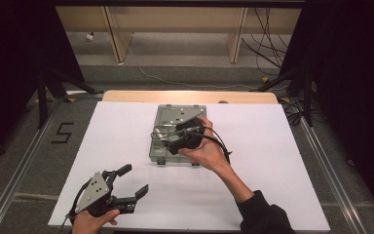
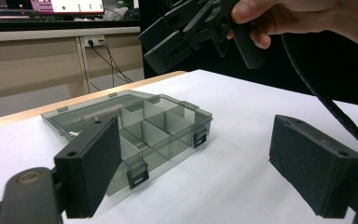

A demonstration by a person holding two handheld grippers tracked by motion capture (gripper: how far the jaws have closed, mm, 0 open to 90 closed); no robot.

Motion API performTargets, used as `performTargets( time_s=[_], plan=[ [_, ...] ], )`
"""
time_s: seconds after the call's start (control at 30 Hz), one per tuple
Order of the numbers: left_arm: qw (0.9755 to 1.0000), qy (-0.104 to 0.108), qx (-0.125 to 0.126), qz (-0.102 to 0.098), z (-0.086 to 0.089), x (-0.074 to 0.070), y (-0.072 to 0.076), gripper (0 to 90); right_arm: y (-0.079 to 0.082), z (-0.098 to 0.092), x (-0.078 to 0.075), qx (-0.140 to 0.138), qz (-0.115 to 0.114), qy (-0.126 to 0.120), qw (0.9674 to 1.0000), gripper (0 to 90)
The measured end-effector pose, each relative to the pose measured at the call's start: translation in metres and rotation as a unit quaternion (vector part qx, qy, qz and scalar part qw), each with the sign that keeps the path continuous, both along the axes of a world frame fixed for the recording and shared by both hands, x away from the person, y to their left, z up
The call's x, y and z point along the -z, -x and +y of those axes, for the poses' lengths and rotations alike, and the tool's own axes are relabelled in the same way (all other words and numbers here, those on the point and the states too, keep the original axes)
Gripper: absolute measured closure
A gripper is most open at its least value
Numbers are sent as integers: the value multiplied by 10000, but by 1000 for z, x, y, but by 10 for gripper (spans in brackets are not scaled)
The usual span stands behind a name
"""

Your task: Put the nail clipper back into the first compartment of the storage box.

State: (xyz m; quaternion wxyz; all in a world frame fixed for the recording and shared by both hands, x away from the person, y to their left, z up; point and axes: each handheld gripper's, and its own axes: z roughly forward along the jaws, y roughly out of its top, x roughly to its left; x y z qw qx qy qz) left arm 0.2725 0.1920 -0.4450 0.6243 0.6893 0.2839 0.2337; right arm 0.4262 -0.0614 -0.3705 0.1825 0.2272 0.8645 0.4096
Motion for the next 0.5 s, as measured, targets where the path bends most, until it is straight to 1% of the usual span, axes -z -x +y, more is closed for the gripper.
performTargets(
  time_s=[0.1,0.13,0.17,0.2,0.23,0.27,0.3,0.33,0.37,0.4,0.43,0.47,0.5],
  plan=[
    [10000,4,5,-11,0,0,0,163,4,-5,-1,-18,-14,-72,10000,199],
    [10000,7,5,-11,0,0,0,162,5,-6,-1,-21,-73,-74,9999,199],
    [10000,35,-52,67,0,0,1,162,7,-8,-1,-50,-71,-93,9999,198],
    [10000,27,-50,35,0,0,1,163,9,-10,-2,-41,-15,-108,9999,198],
    [10000,-13,-39,-62,1,0,-1,162,10,-12,-3,-64,-34,-135,9999,198],
    [10000,-32,4,-42,1,0,0,163,11,-14,-3,-28,-44,-215,9998,198],
    [10000,21,0,45,0,0,1,163,13,-16,-4,-56,13,-231,9997,198],
    [10000,26,7,52,-1,0,2,163,14,-18,-4,-33,-25,-294,9996,199],
    [10000,30,7,71,-1,-1,2,162,16,-19,-4,-41,-4,-319,9995,200],
    [10000,37,7,75,-1,-1,2,162,17,-21,-4,-53,-48,-330,9994,200],
    [10000,42,14,80,-1,-1,2,162,19,-22,-3,-24,13,-331,9994,200],
    [10000,39,10,81,0,-1,3,162,19,-23,-3,-29,-102,-354,9993,200],
    [10000,38,9,82,0,-1,3,162,20,-25,-2,-40,-122,-364,9993,200]
  ],
)
